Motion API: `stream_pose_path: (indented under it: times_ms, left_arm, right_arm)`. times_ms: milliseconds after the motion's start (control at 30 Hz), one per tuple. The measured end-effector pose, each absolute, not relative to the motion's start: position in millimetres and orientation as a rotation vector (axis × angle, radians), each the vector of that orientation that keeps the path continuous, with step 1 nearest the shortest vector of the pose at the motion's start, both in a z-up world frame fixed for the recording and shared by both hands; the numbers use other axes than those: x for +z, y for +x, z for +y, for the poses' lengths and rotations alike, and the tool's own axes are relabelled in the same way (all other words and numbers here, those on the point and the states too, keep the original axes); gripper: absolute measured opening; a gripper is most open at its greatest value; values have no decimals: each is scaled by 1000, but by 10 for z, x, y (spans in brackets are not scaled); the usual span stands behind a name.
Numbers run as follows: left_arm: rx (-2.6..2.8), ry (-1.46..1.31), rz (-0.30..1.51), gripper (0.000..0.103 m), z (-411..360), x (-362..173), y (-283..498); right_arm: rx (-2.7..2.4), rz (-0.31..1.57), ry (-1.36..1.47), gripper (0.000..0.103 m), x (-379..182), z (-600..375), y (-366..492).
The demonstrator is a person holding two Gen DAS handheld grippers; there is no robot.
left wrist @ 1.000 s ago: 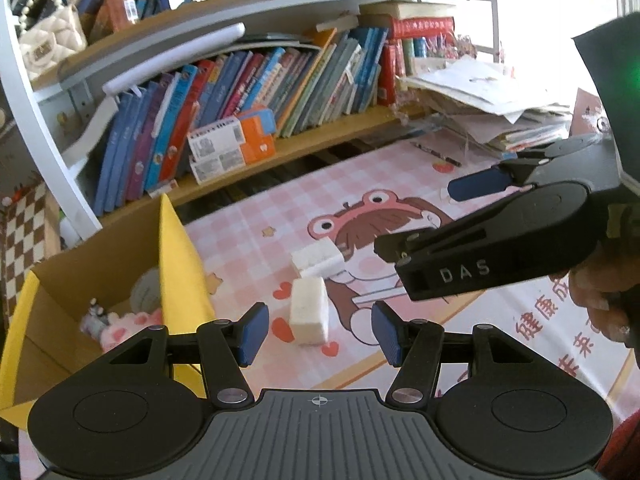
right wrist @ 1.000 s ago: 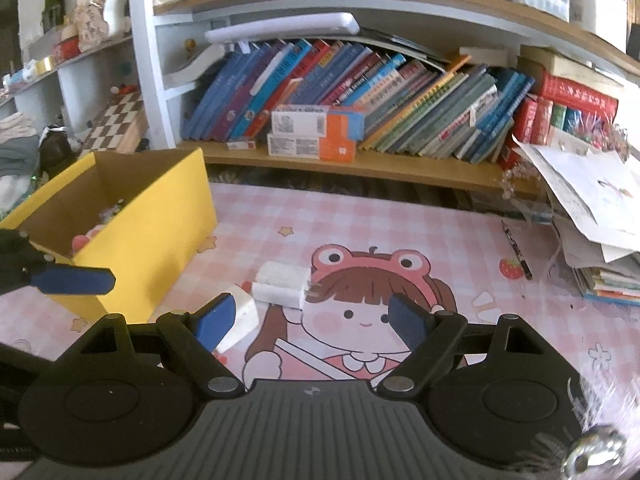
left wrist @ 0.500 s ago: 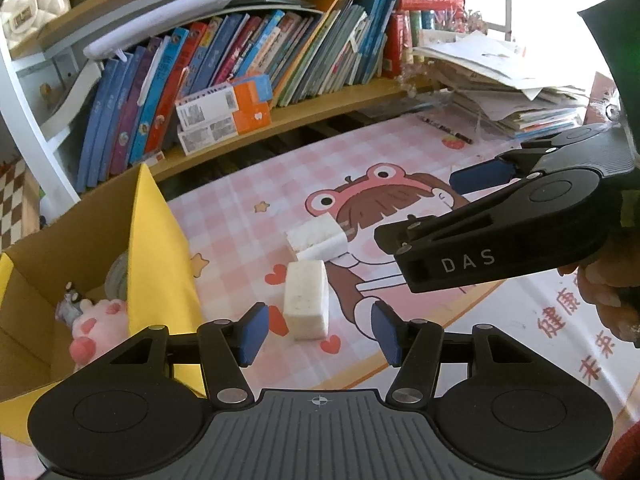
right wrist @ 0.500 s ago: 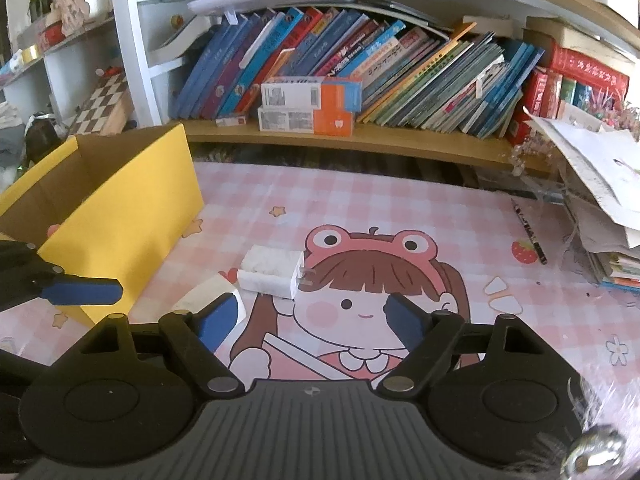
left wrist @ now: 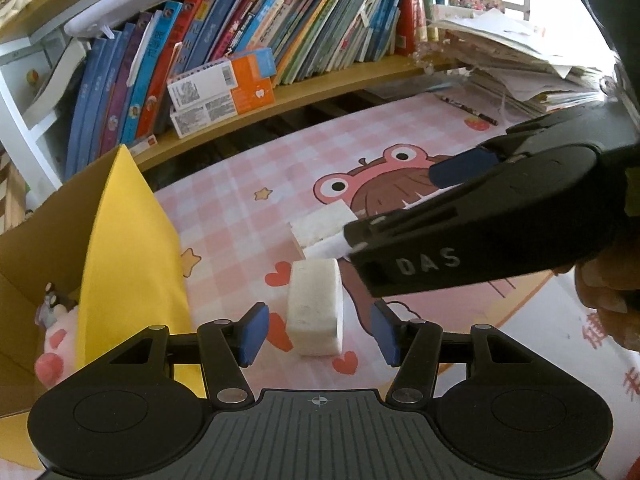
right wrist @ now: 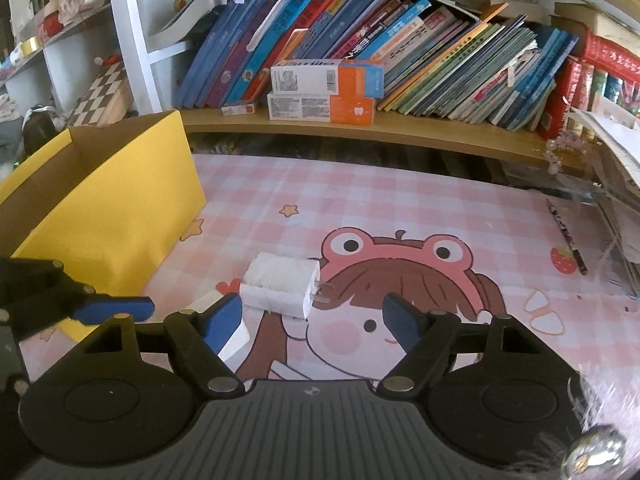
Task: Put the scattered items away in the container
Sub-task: 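Close the left tool on one white block while the right tool grasps the other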
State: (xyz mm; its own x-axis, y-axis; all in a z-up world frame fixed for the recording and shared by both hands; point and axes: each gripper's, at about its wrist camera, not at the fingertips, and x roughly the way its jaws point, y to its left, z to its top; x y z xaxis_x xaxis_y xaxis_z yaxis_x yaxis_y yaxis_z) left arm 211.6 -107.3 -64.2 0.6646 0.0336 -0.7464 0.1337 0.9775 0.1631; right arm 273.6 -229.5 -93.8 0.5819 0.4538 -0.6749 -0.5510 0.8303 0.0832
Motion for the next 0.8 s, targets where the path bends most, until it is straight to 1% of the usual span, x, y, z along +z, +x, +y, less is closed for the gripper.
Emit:
stream_pose_path:
  times_ms: [33,67,100,433,500,633,800]
  left_arm:
    - [-53,211,841,55,-1073,-658,2129]
    - [-48,210,838,50,-1074,-674,2142]
    - [-45,209,838,49,-1074,-692,2159]
    - [-39,196,861,45,-1044,-814,2290]
    - [-35,192,865,42,-1028,-829,2305]
    - [-36,186,864,41,-1013,-851,2321]
    - [-52,184,865,33,-1028,-865,2328]
  right_arm:
    - [589,748,-137,77,-952,-2271,2765]
    - [589,749,-133,77,-963,-2248,2790]
    - [589,749,-130,76,-976,-2220,2818]
    - [608,766,-138,76,-1093,-1930,3018]
    - [613,776,-141,76,-1120,-1886,3050]
    - [619,800,-150,76,-1185,-1809,3101]
    - [618,804,-175,76,-1235,-1746,3113]
